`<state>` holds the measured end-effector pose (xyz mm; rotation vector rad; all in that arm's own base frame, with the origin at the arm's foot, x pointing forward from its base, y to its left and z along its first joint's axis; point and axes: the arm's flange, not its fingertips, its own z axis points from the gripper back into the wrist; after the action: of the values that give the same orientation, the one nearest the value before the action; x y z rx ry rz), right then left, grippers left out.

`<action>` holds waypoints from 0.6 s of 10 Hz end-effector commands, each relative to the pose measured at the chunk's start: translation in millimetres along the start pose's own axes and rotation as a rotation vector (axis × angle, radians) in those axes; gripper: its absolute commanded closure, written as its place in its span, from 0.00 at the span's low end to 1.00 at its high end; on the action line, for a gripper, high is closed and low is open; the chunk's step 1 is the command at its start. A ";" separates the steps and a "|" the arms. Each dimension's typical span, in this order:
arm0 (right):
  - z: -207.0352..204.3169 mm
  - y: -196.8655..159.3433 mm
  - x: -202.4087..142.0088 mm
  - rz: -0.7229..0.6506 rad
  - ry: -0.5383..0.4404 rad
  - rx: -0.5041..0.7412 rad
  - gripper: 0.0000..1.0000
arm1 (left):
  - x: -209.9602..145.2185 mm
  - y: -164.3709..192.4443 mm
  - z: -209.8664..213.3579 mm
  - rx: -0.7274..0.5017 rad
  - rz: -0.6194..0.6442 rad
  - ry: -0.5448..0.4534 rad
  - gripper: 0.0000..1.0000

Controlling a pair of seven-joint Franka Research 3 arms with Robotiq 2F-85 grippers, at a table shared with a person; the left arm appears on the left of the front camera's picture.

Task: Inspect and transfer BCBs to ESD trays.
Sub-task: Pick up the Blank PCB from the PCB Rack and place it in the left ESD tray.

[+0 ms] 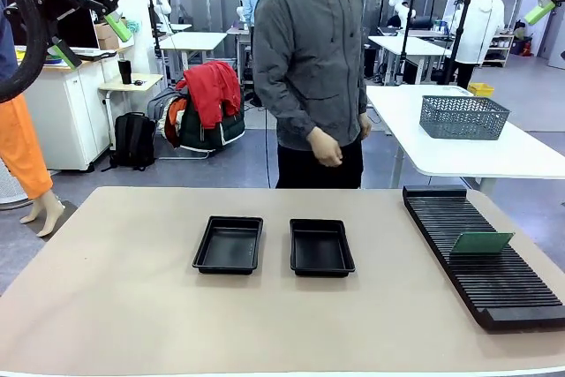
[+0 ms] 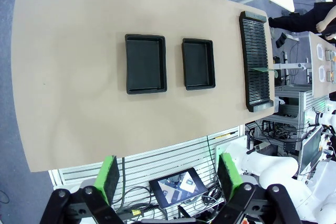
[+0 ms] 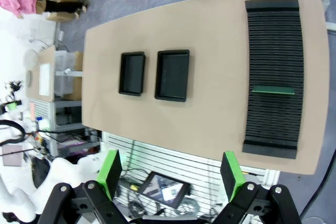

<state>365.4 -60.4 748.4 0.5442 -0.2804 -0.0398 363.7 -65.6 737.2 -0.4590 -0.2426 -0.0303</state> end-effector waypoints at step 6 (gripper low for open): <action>-84.9 -38.5 -7.3 0.535 0.026 -0.243 0.00 | 0.3 -0.4 0.5 -0.004 0.001 -0.006 0.00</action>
<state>387.1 -48.5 674.3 0.2533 -0.3437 0.3780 363.8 -65.6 737.2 -0.4591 -0.2426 -0.0303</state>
